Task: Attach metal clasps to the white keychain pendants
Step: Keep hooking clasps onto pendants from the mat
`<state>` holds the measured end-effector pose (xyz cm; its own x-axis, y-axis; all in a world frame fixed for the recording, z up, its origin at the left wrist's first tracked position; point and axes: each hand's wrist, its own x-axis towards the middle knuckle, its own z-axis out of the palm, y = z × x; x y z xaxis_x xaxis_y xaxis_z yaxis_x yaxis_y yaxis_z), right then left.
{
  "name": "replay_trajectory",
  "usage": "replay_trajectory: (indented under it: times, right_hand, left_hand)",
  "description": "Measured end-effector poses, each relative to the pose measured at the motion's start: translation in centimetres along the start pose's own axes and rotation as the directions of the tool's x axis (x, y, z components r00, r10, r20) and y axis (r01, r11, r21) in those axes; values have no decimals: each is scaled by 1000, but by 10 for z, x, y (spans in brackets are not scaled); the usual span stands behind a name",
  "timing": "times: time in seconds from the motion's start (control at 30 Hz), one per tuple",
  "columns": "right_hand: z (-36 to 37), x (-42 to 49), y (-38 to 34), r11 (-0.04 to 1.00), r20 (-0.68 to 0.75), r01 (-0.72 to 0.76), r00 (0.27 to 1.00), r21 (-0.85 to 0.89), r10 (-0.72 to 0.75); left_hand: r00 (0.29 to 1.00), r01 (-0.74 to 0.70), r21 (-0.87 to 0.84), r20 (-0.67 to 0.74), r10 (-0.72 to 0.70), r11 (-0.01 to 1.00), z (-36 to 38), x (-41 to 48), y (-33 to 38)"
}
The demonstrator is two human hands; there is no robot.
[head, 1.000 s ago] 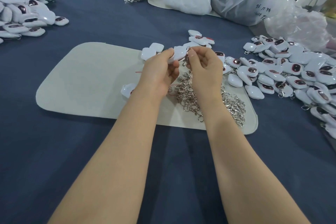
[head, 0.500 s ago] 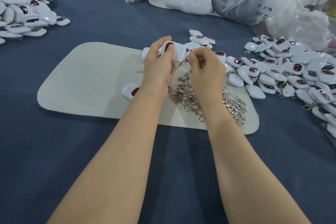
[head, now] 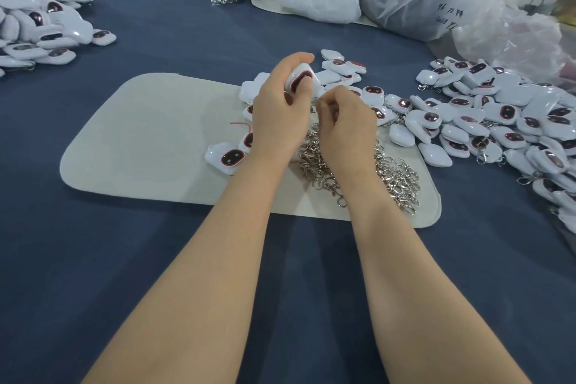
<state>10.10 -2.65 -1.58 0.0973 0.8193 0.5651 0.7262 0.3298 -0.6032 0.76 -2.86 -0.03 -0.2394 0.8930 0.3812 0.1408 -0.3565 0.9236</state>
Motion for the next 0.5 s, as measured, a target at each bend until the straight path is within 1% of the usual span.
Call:
replay_trajectory:
  times: [0.17, 0.23, 0.3, 0.37, 0.4, 0.47, 0.5]
  right_hand:
    - [-1, 0, 1, 1000, 27, 9, 1000, -22, -8]
    - [-1, 0, 2, 1000, 41, 3, 999, -31, -2]
    - [0, 0, 1, 1000, 25, -20, 999, 1, 20]
    - [1, -1, -3, 991, -24, -71, 997, 112, 74]
    - [1, -1, -5, 979, -40, -94, 994, 180, 103]
    - [2, -2, -9, 944, -29, -136, 988, 299, 151]
    - [2, -1, -11, 916, -7, -163, 984, 366, 177]
  left_hand:
    - [996, -76, 81, 42, 73, 994, 0, -2, 0]
    - [996, -76, 97, 46, 72, 992, 0, -2, 0]
    - [999, -45, 62, 33, 43, 997, 0, -2, 2]
    - [1000, 25, -31, 0, -25, 999, -2, 1, 4]
    - [996, 79, -81, -24, -82, 994, -2, 2, 4]
    - [971, 217, -191, -61, -232, 957, -3, 4, 5]
    - [947, 289, -268, -58, -315, 919, -4, 5, 5]
